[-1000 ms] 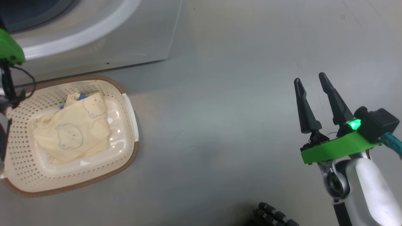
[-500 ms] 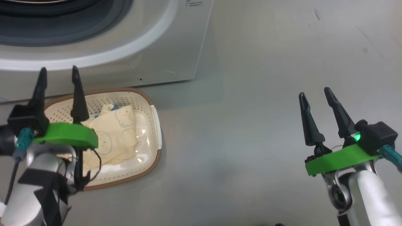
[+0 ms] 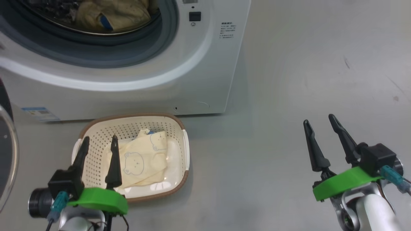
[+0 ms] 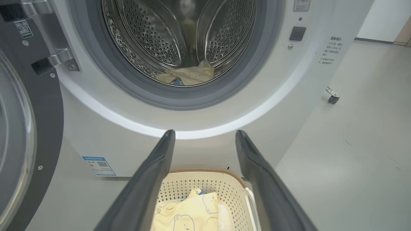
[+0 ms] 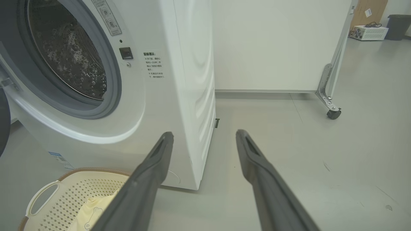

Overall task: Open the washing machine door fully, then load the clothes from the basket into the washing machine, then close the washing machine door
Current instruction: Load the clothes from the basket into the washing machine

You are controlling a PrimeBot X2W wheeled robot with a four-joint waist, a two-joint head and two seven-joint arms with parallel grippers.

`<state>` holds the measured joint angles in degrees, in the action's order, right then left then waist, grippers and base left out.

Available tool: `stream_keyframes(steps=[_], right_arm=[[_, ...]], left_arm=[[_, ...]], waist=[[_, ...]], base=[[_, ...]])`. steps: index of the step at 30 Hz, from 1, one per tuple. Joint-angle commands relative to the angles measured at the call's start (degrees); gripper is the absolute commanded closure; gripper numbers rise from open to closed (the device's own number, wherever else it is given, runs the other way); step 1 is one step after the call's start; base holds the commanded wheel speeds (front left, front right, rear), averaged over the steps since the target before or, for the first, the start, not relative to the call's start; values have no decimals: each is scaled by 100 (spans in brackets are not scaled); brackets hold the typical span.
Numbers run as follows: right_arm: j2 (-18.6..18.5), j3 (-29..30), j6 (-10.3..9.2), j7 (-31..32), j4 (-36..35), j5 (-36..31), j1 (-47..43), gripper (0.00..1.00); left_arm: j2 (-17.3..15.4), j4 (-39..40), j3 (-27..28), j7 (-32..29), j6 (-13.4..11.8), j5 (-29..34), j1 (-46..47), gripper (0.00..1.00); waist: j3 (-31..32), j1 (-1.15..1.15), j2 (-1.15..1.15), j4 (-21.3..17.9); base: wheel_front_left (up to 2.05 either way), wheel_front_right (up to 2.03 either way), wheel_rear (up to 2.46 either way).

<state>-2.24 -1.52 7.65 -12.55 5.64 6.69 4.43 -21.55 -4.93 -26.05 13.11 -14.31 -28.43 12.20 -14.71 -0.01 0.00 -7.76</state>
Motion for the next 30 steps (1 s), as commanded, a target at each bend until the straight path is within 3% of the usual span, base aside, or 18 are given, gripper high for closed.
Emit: stream_keyframes(steps=[1,14,30], right_arm=[[-64,-103,-16,25,-201,-42,4,0],[-64,-50,-16,373,-524,-81,-628,0],[-64,29,-16,577,-795,-44,-979,0]], left_arm=[[-81,148,225,72,-1083,-30,54,0],[90,181,318,183,-993,94,-795,0],[38,176,275,177,-948,176,-920,0]], waist=[[217,1,0,130],[1056,1,0,256],[1348,1,0,201]], base=[[0,0,0],[0,0,0],[0,0,0]])
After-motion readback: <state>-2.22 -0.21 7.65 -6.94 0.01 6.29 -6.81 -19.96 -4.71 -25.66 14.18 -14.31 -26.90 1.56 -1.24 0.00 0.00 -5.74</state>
